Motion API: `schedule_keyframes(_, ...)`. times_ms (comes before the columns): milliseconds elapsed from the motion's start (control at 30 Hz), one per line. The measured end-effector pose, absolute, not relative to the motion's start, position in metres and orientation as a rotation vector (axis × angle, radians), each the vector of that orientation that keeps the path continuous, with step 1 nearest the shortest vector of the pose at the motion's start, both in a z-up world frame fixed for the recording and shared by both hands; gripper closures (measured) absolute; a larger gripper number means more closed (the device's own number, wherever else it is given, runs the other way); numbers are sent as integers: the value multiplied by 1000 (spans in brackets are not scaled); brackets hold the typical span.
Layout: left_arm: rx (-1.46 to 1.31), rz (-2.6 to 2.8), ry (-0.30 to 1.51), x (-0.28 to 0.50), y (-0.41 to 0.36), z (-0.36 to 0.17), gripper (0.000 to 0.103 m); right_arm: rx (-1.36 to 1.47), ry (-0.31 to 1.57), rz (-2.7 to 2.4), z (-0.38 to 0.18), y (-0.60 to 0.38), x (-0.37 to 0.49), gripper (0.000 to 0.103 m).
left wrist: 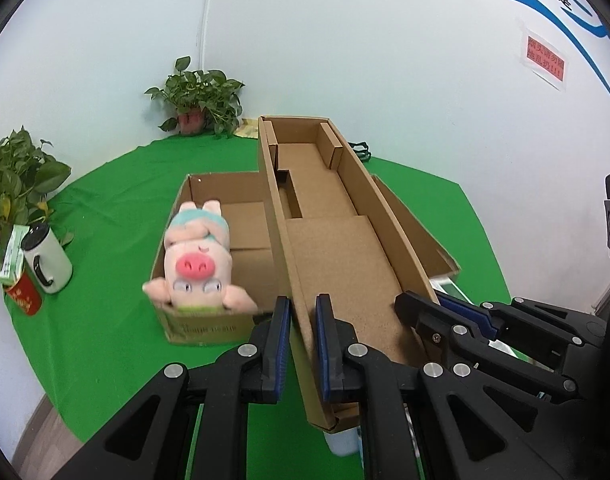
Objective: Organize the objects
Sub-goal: 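Lower the insert tray into the box beside the pig and release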
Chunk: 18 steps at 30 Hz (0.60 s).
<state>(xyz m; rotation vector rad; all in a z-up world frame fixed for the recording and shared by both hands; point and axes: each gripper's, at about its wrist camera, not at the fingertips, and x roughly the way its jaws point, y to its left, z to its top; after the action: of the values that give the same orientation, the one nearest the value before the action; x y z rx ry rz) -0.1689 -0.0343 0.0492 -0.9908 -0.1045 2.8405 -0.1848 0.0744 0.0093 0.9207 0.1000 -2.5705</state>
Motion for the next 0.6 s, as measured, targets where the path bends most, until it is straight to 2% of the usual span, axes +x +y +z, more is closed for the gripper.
schedule_keyframes(333,-1037,2824,-107,-253,-57,56,94,965,117,-2547,16,51,-254,93)
schedule_keyframes(600,-1114,2790,-80,-320,-63,39,94,1030,95,-2529,8,41,-312,92)
